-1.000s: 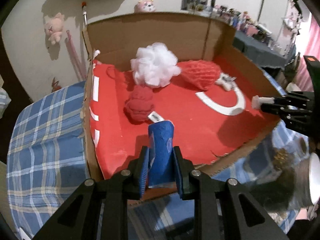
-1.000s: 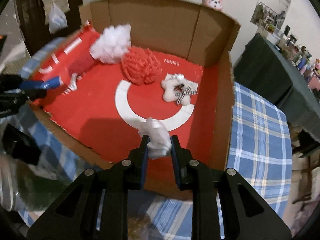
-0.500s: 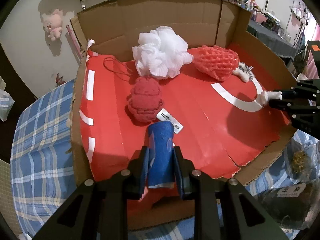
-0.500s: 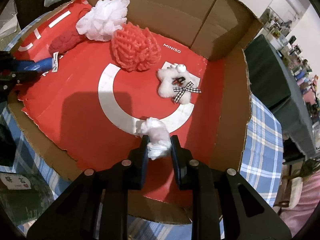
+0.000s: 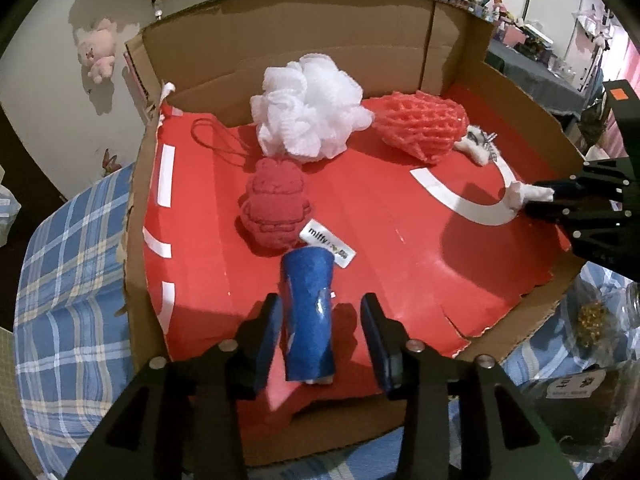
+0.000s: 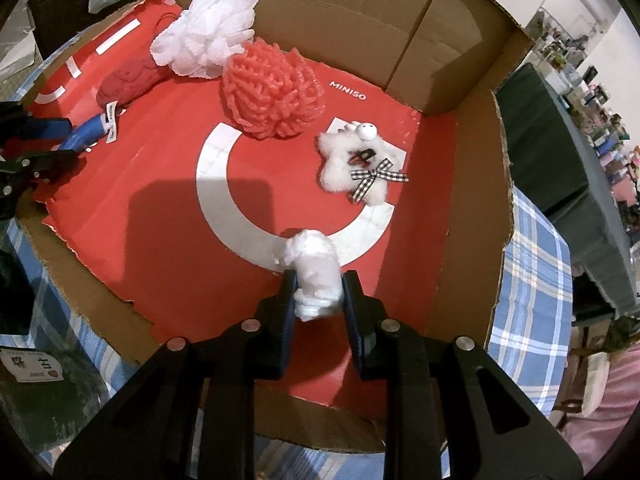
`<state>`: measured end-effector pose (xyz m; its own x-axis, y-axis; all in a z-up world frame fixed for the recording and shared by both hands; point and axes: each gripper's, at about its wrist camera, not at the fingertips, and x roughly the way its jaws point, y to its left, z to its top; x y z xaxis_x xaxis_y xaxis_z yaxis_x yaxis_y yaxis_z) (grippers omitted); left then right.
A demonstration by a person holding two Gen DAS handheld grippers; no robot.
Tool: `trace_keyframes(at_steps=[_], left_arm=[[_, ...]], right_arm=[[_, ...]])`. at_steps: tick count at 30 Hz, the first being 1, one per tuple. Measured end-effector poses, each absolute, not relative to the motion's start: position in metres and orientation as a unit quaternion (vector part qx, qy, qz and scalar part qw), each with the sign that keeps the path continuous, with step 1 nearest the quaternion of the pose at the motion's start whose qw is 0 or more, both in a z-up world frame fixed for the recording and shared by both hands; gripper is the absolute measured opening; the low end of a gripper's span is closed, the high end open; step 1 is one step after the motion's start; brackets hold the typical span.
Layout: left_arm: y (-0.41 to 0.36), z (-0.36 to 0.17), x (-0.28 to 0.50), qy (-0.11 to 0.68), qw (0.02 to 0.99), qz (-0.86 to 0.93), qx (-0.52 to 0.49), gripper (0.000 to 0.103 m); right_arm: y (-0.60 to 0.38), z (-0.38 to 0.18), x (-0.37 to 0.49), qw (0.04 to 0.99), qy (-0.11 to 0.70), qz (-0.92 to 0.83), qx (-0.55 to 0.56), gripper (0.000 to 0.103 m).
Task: Organize soft objects
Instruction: 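Lower the blue roll into the box with the left tool while the right tool lowers the sock, then open both tools releasing the items and withdraw them from the box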
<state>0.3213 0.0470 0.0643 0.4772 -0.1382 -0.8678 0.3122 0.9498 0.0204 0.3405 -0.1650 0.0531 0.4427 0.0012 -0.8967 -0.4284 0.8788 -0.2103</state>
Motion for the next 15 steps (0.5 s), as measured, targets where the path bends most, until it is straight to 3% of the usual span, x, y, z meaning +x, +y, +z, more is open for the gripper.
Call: trace_keyframes(at_steps=[6, 10, 14, 15], left_arm=[[0.046, 0.070, 0.318, 0.486, 0.859, -0.136, 0.085, 0.053], [0.046, 0.081, 0.311, 0.466, 0.871, -0.130, 0.087, 0.073], [0.051, 0.094, 0.302, 0.450, 0.880, -0.131, 0.077, 0.073], [0.052, 0.097, 0.301, 0.447, 0.881, -0.133, 0.075, 0.074]], right_arm=[[-0.167, 0.056, 0.338, 0.823, 0.515, 0.139, -0.198, 0.025], [-0.168, 0.058, 0.335, 0.824, 0.515, 0.142, -0.190, 0.025], [-0.169, 0.063, 0.333, 0.827, 0.514, 0.145, -0.177, 0.029], [-0.169, 0.065, 0.332, 0.828, 0.513, 0.147, -0.173, 0.035]])
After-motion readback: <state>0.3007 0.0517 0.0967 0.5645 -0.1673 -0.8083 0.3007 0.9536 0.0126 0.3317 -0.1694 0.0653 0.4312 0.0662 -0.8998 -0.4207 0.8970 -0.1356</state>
